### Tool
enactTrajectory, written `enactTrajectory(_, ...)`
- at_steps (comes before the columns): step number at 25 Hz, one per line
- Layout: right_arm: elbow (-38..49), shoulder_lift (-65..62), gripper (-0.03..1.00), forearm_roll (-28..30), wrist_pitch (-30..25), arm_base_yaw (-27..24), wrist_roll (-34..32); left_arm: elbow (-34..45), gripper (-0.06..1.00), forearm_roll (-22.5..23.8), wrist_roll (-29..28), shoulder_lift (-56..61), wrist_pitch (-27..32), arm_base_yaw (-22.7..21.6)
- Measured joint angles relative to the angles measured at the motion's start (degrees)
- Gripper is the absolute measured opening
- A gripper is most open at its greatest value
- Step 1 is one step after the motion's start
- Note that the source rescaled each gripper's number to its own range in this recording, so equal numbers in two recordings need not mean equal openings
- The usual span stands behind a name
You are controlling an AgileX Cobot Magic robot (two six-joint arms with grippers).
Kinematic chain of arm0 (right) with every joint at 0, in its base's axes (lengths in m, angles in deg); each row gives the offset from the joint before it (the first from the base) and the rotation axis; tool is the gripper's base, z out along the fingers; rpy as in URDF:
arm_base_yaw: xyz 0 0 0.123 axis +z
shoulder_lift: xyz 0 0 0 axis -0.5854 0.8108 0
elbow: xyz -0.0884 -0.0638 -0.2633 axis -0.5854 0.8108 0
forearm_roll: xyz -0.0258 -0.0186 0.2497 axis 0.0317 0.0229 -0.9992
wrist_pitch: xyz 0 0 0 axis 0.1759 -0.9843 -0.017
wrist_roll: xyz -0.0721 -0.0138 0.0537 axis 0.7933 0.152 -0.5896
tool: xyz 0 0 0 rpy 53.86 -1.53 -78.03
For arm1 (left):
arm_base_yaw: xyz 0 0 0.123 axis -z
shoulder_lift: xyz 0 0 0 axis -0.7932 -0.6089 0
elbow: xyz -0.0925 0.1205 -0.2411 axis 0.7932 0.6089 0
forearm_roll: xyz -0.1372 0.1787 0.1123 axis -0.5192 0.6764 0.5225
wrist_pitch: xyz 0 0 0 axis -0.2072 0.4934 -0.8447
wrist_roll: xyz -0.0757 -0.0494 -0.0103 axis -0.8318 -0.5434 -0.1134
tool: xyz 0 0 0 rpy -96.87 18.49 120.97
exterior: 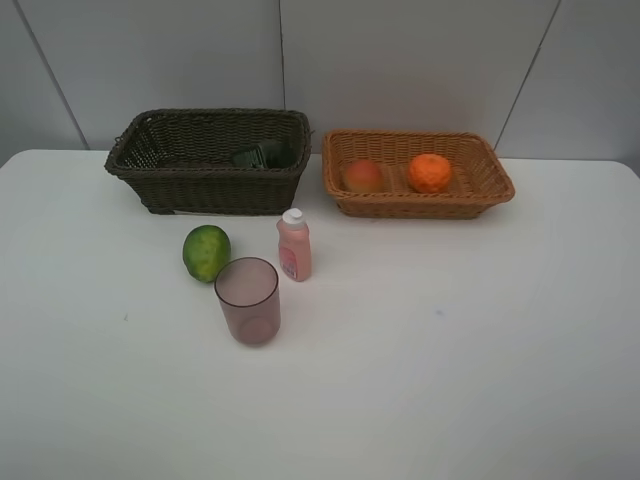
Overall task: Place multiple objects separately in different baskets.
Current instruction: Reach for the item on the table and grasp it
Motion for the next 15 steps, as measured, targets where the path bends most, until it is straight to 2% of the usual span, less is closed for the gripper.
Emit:
enactTrajectory(6,0.0,-2.1,1.00,3.0,0.0,-2.7,-0.9,0.0,1.00,0.0,0.0,0.0,0.0,0.0)
enactTrajectory(15,0.0,-2.1,1.00,3.1,0.0,-4.7,-1.4,0.0,1.00,0.0,0.0,0.0,0.0,0.0)
